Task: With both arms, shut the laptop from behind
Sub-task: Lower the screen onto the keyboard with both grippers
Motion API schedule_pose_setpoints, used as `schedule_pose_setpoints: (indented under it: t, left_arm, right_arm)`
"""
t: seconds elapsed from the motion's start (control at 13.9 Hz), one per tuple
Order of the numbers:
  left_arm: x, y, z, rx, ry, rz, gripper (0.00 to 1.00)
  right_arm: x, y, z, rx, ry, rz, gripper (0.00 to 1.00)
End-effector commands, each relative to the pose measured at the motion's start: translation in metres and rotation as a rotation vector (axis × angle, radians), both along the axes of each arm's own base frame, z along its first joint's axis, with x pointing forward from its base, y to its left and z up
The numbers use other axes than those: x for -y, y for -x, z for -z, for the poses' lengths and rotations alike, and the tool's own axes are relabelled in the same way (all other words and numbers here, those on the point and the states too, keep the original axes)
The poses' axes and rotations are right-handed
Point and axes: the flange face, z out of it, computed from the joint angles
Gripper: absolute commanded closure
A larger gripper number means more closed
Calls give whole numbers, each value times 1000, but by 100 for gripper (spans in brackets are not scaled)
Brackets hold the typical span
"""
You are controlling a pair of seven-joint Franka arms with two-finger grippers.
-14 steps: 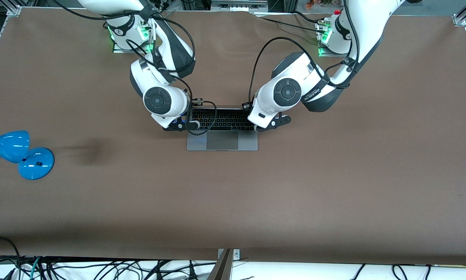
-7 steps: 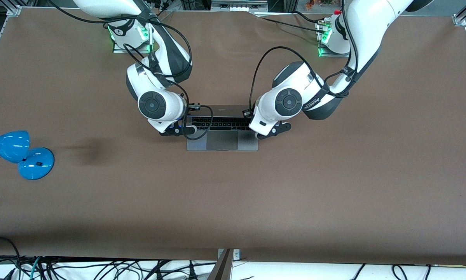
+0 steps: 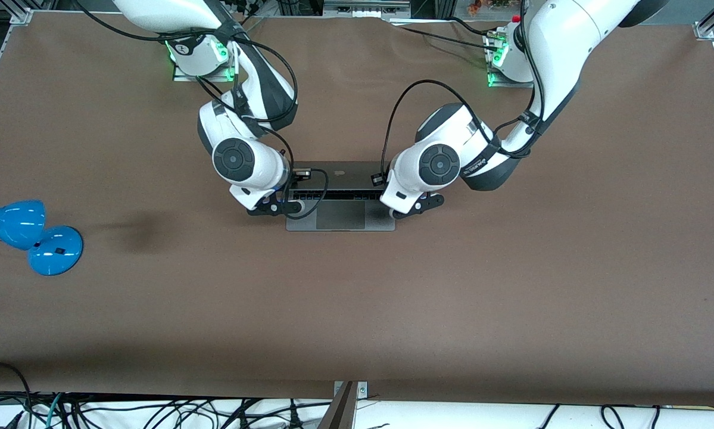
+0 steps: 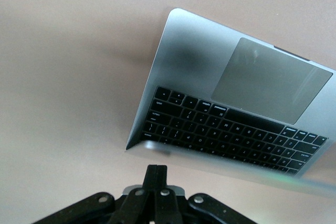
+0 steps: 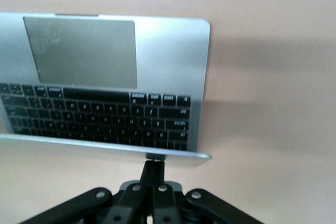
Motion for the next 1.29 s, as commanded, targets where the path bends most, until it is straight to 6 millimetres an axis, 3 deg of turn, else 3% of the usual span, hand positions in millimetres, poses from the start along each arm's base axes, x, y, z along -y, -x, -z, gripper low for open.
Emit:
schedule_pose_setpoints:
  t: [0.0,0.72,1.22]
  left_arm:
    - [5,-7,-1,32,2,11,100]
    - [6,-19,17,48,13,-3,100]
    - [13,-25,43,65,-27,-6,100]
  right_arm:
    - [-5,-6,4,35,9,-31,96]
    - [-5,-11,16,54,-2,-30,96]
    - [-8,-20,25,106,-16,-39,96]
